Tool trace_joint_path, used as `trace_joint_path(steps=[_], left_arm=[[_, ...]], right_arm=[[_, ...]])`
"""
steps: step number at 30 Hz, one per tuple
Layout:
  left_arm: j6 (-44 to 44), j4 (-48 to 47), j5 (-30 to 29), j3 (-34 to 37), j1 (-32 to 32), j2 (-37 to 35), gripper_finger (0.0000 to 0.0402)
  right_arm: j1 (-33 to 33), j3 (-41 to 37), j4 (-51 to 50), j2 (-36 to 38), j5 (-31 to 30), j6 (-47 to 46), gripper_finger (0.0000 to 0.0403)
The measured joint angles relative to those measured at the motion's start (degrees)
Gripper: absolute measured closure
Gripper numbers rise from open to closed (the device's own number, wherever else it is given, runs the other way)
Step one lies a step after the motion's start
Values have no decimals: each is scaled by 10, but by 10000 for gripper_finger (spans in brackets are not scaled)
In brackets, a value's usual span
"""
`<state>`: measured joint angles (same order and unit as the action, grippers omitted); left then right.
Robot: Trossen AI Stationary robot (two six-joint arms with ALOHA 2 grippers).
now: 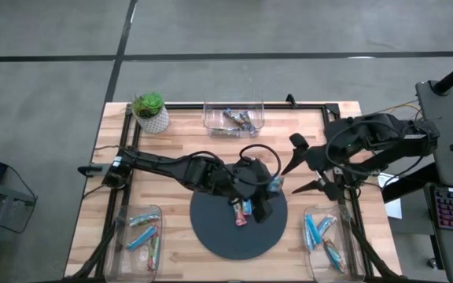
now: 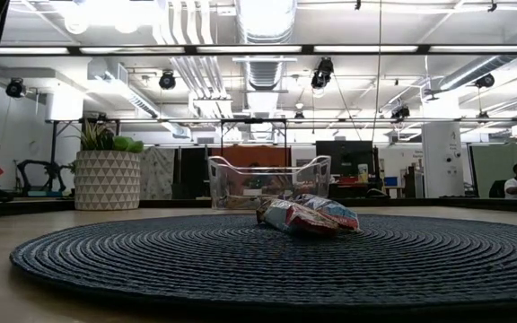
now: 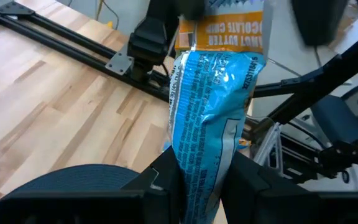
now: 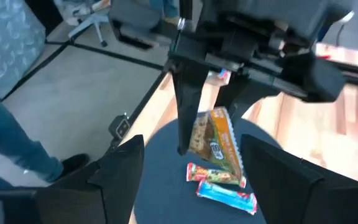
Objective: Pick and place Granola Bars by type
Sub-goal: Put the yellow granola bar into the bottom right transparent bin
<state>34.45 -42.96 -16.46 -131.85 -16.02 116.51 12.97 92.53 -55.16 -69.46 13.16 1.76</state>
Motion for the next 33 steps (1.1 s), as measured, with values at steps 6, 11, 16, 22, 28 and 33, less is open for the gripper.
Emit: trace_joint_path(steps=[6,11,16,22,28,33], left_arm=[[-6,25,10,0,1,0,333],[-7,30,10,0,1,0,333],[-7,40,12,1,2,0,333],[-15,65,15,10,3,0,333],[-14,66,16,10,3,0,333],[-13,66,16,10,3,0,333]], right_arm=[[0,0,-4,-12,4,6,147],[0,0,3,-15,5,9,152],[0,0,5,-18,6,3,154],[0,0,7,-24,8,4,154],[0,0,8,-27,9,1,161],[0,0,8,-28,9,2,198]])
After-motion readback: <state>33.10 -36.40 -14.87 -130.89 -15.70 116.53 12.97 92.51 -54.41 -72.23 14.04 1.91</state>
